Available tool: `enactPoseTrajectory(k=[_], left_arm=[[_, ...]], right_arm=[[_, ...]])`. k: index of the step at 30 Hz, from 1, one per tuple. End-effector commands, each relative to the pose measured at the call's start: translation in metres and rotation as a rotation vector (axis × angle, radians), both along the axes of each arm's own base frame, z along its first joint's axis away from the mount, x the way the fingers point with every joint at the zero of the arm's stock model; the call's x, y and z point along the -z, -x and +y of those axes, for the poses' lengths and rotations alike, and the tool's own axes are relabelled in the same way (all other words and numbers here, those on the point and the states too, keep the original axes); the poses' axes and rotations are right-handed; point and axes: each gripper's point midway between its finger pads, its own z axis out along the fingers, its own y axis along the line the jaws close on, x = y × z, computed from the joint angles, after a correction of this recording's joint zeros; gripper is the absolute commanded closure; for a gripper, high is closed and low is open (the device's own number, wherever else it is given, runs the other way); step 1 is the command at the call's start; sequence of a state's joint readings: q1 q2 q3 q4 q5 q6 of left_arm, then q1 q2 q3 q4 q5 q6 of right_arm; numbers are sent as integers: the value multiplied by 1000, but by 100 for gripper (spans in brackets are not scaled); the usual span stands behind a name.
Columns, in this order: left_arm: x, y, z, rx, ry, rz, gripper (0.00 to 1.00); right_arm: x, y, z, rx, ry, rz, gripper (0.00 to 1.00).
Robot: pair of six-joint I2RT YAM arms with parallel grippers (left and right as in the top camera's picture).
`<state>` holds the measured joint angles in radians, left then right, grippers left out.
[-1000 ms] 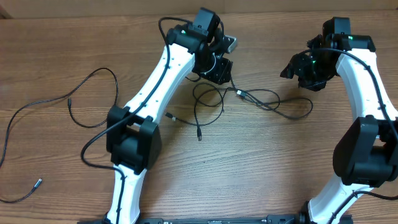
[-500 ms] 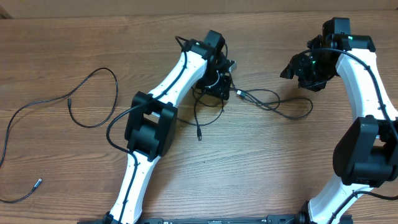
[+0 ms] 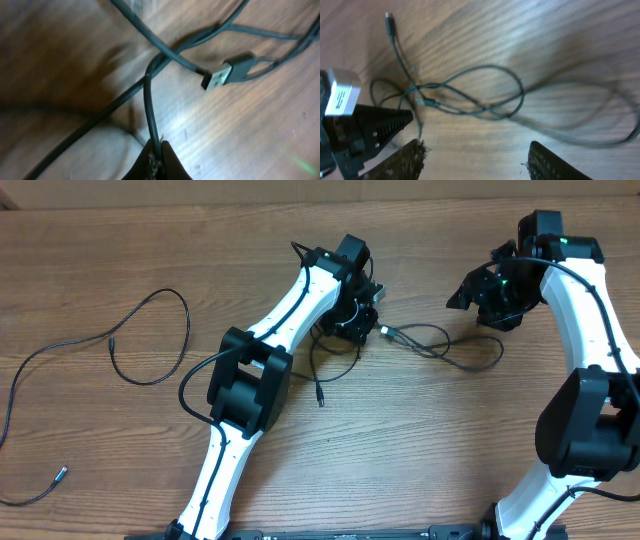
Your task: Untangle cables
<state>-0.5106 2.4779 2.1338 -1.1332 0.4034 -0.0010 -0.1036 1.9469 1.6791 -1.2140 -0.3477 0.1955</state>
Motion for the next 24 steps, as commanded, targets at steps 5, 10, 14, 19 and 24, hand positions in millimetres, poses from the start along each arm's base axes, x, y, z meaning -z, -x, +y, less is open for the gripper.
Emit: enactPoseTrajectory(k=[5, 10, 14, 19, 24], left_arm=[[-185, -53, 9, -78, 180, -311, 96], [-338, -40, 23, -133, 362, -618, 96], [-392, -17, 34, -168, 433, -698, 96], [-429, 5, 44, -248, 501, -707, 96], [-449, 19, 51, -262, 531, -731, 96]], right_arm=[[-66, -2, 46, -177, -248, -188, 30], [-142, -1, 64, -242, -283, -388, 22], [-196, 8, 88, -322, -284, -537, 20], [-246, 22, 138, -371, -342, -647, 21], [-256, 25, 166, -378, -393, -654, 22]])
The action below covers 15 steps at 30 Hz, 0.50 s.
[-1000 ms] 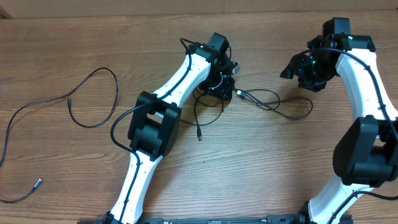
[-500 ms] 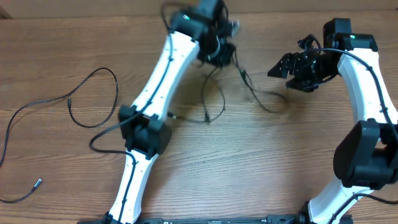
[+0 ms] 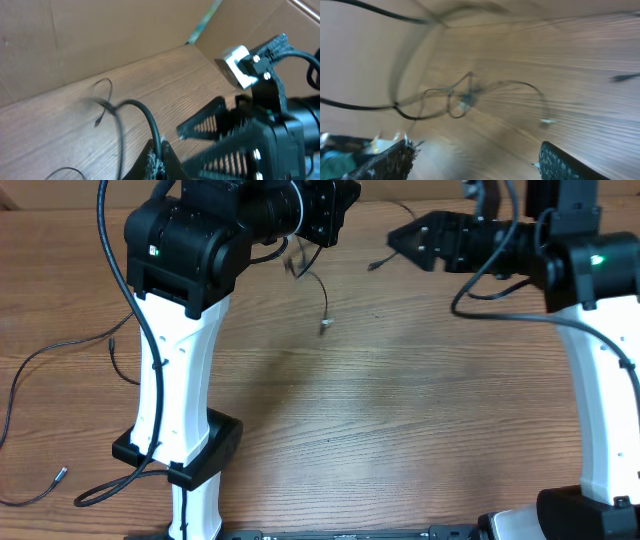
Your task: Untangle cables
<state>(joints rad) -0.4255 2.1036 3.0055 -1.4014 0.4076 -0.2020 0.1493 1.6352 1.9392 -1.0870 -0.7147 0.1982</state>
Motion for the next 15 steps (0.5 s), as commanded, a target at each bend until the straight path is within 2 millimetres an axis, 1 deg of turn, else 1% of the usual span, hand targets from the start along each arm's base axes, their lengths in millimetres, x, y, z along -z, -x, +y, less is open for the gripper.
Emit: enactPoseTrajectory(k=[1, 2, 4, 7, 10, 11, 15], left_arm=[[-13, 12, 2, -8, 42, 8, 96], [-23, 16, 7, -14, 54, -18, 96], [-32, 17, 13, -31, 71, -32, 96], [-36, 16, 23, -62, 98, -17, 96], [-38, 20, 21, -29, 122, 1, 96], [-37, 20, 21, -22, 125, 5, 96], [-37, 21, 20, -18, 127, 6, 96]], right_arm=[[-5, 1, 17, 7, -51, 42, 22], [-7, 3, 25, -8, -59, 41, 22], [-7, 7, 33, -27, -60, 41, 22], [-8, 11, 43, -50, -65, 40, 23], [-11, 12, 49, -44, -88, 56, 23], [-11, 10, 51, -20, -96, 74, 26], [-5, -1, 45, 142, -109, 169, 26]])
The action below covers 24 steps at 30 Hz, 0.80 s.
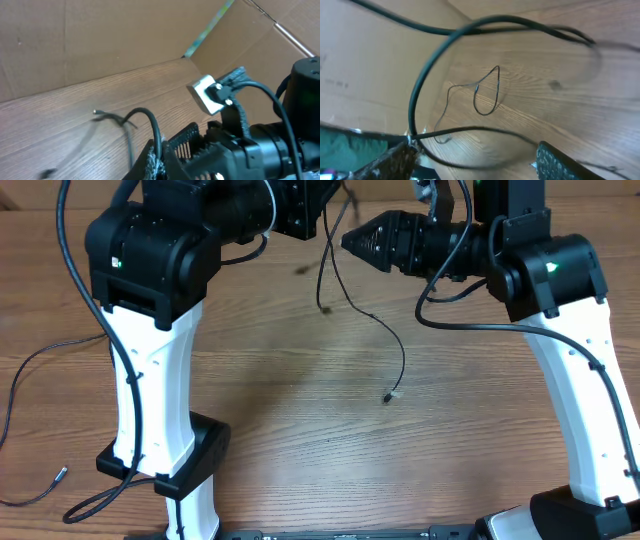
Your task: Untangle cables
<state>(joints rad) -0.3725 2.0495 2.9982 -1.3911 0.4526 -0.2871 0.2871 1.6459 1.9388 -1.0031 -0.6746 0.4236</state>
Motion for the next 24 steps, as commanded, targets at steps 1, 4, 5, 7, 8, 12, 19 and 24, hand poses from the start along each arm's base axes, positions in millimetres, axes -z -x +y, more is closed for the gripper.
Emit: enactPoseTrajectory(k=[1, 4, 5, 7, 8, 12, 19, 24], left_arm=[[-12, 13, -2, 29, 35, -8, 96], [-11, 12, -1, 25, 32, -7, 96], [-11, 12, -1, 25, 32, -8, 96], [-12, 12, -1, 26, 33, -9, 96], [-12, 12, -1, 26, 33, -8, 96], [-12, 13, -2, 29, 36, -7, 96], [-12, 13, -2, 24, 45, 7, 96], [-9, 14, -1, 23, 37, 16, 96]], right_arm=[[-1, -13, -5, 159, -33, 87, 26], [-11, -17, -2, 161, -72, 72, 25], [-13, -17, -1, 157, -84, 69, 25], [-19, -19, 2, 154, -108, 61, 25], [-21, -20, 2, 157, -116, 60, 25], [-21, -24, 6, 156, -121, 51, 25], [17, -39, 36, 134, -101, 142, 32], [49, -53, 44, 154, -66, 200, 50]])
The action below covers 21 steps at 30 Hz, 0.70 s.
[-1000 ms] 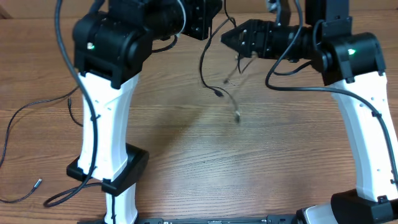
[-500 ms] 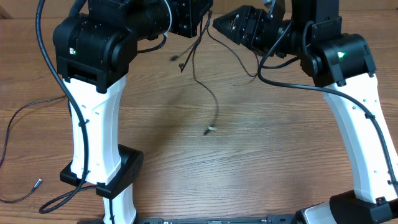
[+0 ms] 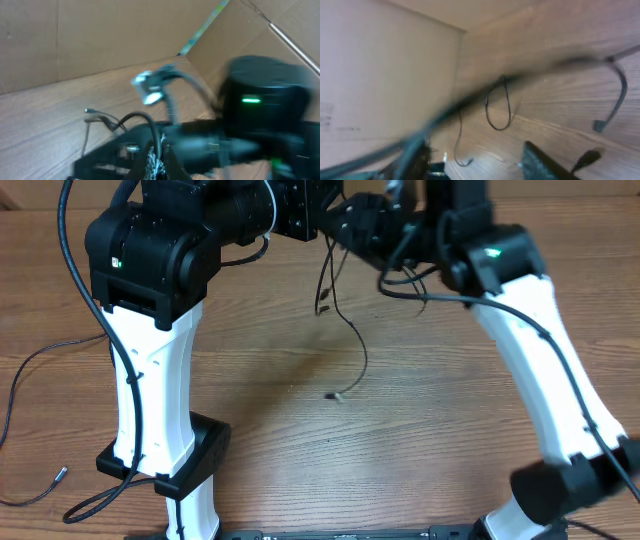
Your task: Untangle cables
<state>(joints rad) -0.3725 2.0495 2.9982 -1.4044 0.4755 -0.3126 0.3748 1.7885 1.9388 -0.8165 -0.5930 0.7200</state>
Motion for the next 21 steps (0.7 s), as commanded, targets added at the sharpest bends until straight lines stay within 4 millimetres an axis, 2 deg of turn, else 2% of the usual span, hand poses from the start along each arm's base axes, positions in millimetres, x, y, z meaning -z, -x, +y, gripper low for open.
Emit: enactPoseTrajectory(k=[1, 5, 8, 12, 16, 18, 21], left_arm=[[-11, 9, 2, 8, 16, -20, 96], [-24, -1, 14, -27, 34, -78, 96], [-42, -6, 36, -82, 57, -130, 96], [-66, 0, 84, -194, 73, -191, 96], [-89, 16, 129, -302, 75, -253, 96], [-97, 25, 147, -350, 72, -276, 96], [-108, 38, 178, -441, 53, -315, 96]], right_arm=[[22, -12, -3, 49, 44, 45, 54], [44, -26, -27, 158, 134, 83, 76], [61, -34, -60, 259, 208, 128, 96], [75, -41, -101, 326, 269, 163, 96], [89, -47, -131, 305, 342, 126, 96], [102, -47, -151, 334, 403, 141, 96], [130, -44, -191, 433, 540, 199, 96]])
